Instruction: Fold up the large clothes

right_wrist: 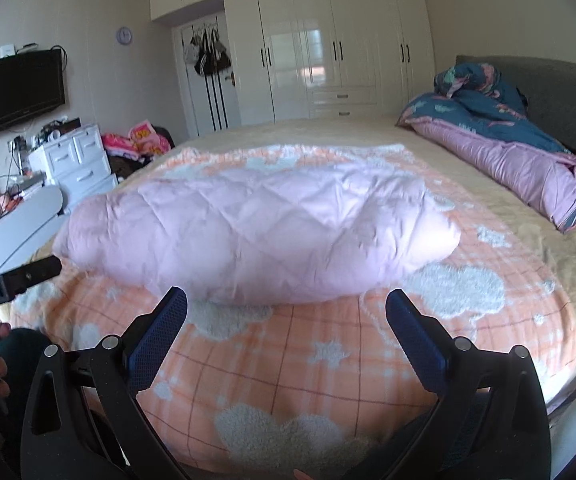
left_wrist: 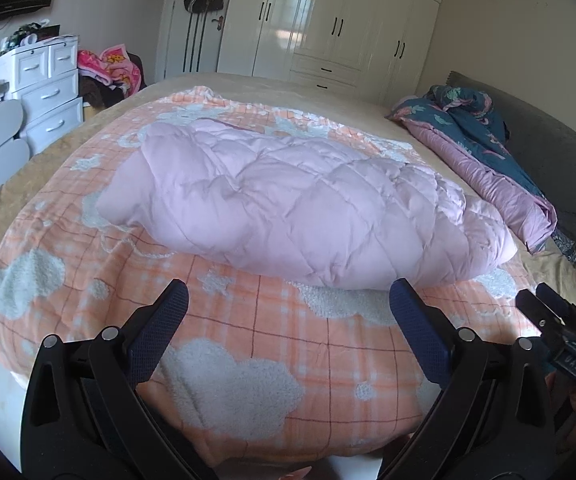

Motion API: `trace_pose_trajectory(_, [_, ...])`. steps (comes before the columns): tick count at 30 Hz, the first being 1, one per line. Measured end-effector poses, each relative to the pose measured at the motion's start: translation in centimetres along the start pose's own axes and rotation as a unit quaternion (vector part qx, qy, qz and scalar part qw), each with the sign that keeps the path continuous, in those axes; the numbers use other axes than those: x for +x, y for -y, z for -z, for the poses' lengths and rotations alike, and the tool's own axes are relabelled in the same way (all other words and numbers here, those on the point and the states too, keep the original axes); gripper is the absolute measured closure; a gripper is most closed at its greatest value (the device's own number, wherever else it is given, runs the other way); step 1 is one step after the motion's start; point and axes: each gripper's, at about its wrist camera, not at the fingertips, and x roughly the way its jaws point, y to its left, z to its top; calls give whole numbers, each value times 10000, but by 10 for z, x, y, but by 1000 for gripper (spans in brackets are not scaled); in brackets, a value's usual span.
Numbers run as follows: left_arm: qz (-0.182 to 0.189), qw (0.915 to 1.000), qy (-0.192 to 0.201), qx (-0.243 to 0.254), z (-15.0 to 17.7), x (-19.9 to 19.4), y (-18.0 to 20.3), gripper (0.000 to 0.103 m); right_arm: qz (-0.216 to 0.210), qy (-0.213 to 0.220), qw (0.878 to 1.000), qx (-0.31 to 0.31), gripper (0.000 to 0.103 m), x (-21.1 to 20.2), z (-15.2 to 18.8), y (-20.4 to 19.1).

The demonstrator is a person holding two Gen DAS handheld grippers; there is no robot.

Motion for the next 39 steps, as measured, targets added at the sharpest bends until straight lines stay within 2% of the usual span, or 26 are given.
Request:
trace_pose_trajectory(10, [-65,9999,-148,56,3,9,2,9,-4,17,10000,26,4,3,3,0])
trace_pose_trajectory(39, [-116,9997,-194,132,5,9,6,9,-91,-30,9999,36,4,4,2,2])
